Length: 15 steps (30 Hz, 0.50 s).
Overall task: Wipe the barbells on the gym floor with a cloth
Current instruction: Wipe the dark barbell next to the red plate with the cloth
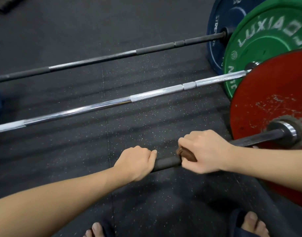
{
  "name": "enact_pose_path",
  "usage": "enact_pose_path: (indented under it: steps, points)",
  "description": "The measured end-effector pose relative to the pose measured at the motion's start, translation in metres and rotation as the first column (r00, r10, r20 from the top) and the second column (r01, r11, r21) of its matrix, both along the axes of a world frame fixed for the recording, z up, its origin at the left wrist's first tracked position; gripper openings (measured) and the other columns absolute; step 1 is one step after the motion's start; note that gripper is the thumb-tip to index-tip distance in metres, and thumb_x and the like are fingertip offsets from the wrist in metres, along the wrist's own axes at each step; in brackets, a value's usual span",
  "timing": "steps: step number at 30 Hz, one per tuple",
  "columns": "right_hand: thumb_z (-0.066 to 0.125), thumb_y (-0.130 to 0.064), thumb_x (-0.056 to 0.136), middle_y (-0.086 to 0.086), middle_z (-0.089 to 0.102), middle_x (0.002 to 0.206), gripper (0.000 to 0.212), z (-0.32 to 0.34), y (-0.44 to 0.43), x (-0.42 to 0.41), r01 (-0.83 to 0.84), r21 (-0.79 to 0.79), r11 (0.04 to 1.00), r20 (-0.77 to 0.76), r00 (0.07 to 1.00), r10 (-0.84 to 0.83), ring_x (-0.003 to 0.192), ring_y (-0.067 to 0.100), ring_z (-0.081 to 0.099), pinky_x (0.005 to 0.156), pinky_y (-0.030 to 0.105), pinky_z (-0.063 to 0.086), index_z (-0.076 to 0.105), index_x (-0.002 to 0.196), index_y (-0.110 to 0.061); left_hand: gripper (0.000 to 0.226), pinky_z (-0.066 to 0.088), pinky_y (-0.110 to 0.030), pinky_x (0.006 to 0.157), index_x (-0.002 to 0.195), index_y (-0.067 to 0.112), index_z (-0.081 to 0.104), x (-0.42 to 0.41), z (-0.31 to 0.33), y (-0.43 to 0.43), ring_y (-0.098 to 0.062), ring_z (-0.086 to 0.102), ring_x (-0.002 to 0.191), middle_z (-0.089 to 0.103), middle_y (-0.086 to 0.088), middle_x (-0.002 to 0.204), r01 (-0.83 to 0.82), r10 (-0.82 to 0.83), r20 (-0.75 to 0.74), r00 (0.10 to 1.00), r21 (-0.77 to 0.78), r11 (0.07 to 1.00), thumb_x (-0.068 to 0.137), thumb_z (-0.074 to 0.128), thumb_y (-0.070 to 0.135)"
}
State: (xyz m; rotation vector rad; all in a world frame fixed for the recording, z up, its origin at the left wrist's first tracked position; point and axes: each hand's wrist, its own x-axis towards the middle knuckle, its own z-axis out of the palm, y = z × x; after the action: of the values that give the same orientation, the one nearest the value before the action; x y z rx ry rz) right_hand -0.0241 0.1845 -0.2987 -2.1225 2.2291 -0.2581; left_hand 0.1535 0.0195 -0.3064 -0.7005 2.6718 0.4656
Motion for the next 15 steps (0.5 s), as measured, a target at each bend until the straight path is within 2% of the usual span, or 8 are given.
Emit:
enact_pose_path:
  steps: [4,7,9,12,15]
  points:
    - [0.055,-0.048,0.075,-0.004,0.055,0.068,0.029,-0.008,-0.020,0.028,-0.033,-0.053,0.998,0.063,0.997,0.037,0.061,0.024,0.055,0.049,0.036,0.046,0.055,0.079,-0.020,0.056,0.043,-0.039,0.079,0.067,0.016,0.045,0.001,-0.002,-0.002,-0.036,0.056,0.083,0.057,-0.006,0.075,0.006,-0.006,0.030,1.000,0.020,1.000,0.110,0.020,0.041]
    - [0.055,-0.049,0.074,-0.005,0.054,0.066,0.029,-0.010,-0.029,0.032,-0.055,-0.052,0.997,0.092,0.994,0.060,0.059,0.024,0.054,0.046,0.035,0.044,0.053,0.078,-0.020,0.057,0.041,-0.039,0.075,0.067,0.017,0.046,0.000,-0.005,-0.005,-0.033,0.056,0.079,0.059,-0.005,0.076,-0.017,0.015,0.044,0.999,0.041,0.999,0.109,0.020,0.044]
    - [0.054,-0.050,0.074,-0.006,0.053,0.066,0.030,-0.009,-0.030,0.028,-0.070,-0.018,0.997,0.114,0.991,0.072,0.058,0.022,0.053,0.045,0.034,0.044,0.053,0.078,-0.021,0.057,0.044,-0.039,0.077,0.068,0.017,0.047,0.000,-0.003,-0.006,-0.033,0.059,0.079,0.063,-0.007,0.079,-0.033,0.031,0.046,0.998,0.051,0.998,0.109,0.020,0.044]
    - [0.051,-0.055,0.076,-0.007,0.055,0.066,0.032,-0.005,-0.032,0.028,-0.076,0.058,0.995,0.114,0.991,0.069,0.058,0.020,0.055,0.046,0.032,0.044,0.049,0.078,-0.023,0.053,0.046,-0.041,0.082,0.073,0.018,0.050,-0.001,0.002,0.000,-0.038,0.064,0.090,0.071,-0.013,0.093,-0.040,0.039,0.046,0.998,0.036,0.999,0.110,0.021,0.044]
    - [0.037,-0.059,0.081,-0.007,0.061,0.080,0.033,0.008,-0.042,0.025,-0.063,0.229,0.971,0.183,0.983,0.021,0.073,0.020,0.059,0.062,0.035,0.048,0.043,0.085,-0.027,0.051,0.045,-0.042,0.083,0.078,0.021,0.055,-0.002,0.007,0.000,-0.041,0.064,0.097,0.072,-0.017,0.101,-0.050,0.049,0.045,0.998,0.017,0.999,0.110,0.021,0.042]
